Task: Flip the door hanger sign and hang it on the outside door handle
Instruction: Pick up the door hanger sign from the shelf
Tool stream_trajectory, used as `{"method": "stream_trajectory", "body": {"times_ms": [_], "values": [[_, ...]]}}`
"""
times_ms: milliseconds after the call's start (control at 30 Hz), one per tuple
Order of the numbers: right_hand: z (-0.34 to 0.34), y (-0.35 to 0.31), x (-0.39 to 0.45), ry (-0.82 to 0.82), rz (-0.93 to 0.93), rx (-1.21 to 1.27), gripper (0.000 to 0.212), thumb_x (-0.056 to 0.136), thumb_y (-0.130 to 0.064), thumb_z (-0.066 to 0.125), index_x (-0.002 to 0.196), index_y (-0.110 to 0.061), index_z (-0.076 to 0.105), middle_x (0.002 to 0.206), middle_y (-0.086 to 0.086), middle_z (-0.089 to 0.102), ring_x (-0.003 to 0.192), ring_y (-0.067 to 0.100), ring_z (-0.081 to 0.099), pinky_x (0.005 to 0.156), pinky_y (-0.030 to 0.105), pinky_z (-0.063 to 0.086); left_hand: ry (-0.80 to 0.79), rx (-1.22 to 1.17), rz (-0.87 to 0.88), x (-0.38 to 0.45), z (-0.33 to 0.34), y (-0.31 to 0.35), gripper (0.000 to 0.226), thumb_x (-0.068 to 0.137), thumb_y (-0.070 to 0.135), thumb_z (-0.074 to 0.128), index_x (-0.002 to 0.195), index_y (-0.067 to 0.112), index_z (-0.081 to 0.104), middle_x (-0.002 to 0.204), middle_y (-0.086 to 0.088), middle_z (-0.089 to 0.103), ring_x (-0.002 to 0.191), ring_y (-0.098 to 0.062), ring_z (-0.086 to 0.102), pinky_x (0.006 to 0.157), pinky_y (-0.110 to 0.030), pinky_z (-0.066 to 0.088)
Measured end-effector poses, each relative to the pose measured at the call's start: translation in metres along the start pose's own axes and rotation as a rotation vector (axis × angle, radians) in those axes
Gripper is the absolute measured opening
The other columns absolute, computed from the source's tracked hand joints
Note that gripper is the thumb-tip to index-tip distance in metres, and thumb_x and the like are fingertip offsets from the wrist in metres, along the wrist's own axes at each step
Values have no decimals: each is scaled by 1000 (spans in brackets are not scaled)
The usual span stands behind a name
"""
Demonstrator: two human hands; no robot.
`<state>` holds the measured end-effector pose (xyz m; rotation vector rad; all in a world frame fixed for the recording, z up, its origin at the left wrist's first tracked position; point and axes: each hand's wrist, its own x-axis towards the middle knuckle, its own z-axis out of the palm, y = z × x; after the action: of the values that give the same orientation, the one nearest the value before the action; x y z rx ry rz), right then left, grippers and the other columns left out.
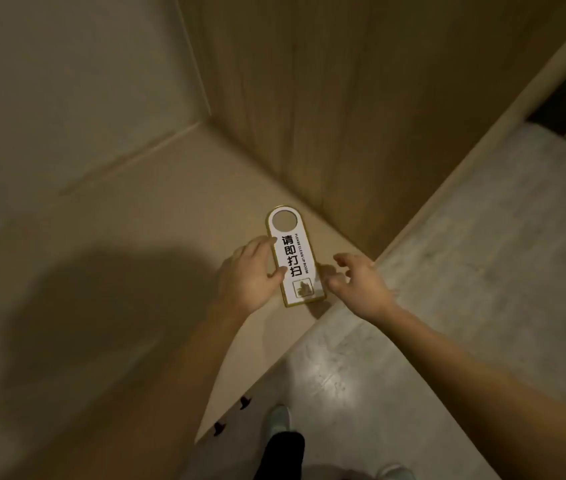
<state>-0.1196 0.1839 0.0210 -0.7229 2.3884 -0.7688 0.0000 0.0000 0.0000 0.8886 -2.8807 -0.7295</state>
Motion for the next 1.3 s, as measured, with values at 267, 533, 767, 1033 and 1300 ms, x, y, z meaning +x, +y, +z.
{"method": "stream_trajectory", "body": {"times_ms": [267,533,767,1033,1300], "values": [[35,15,32,-18,152,-5,47,86,-32,64,129,-15,57,126,12,54,109,32,59,95,42,49,-183,132,147,83,34,-21,80,81,60,56,150,34,26,162,10,28,148,-18,24,108,-45,39],[46,33,40,61,222,-11,37,88,-31,64,122,-15,62,117,9,57,104,28,59,89,38,50,-300,232,173,81,57,-33,93,82,68,57,156,26,19,165,8,18,153,-18,10,114,-43,26],[52,57,24,156,366,71,16,86,-28,66,94,-14,63,102,7,63,94,24,60,73,31,44,-277,243,167,44,70,-3,90,83,71,50,156,31,18,166,14,13,153,-13,6,114,-40,20],[34,83,3,60,494,345,12,93,-11,58,86,-7,67,80,4,65,72,16,58,54,23,42,-240,235,221,8,100,43,88,82,70,52,153,26,26,165,10,19,152,-18,13,113,-41,24],[-21,147,-57,125,614,355,20,86,-3,60,69,-12,65,76,7,66,83,28,66,73,37,55,-165,-70,338,-28,114,104,63,86,46,64,143,22,49,153,1,43,140,-21,38,113,-39,34]]}}
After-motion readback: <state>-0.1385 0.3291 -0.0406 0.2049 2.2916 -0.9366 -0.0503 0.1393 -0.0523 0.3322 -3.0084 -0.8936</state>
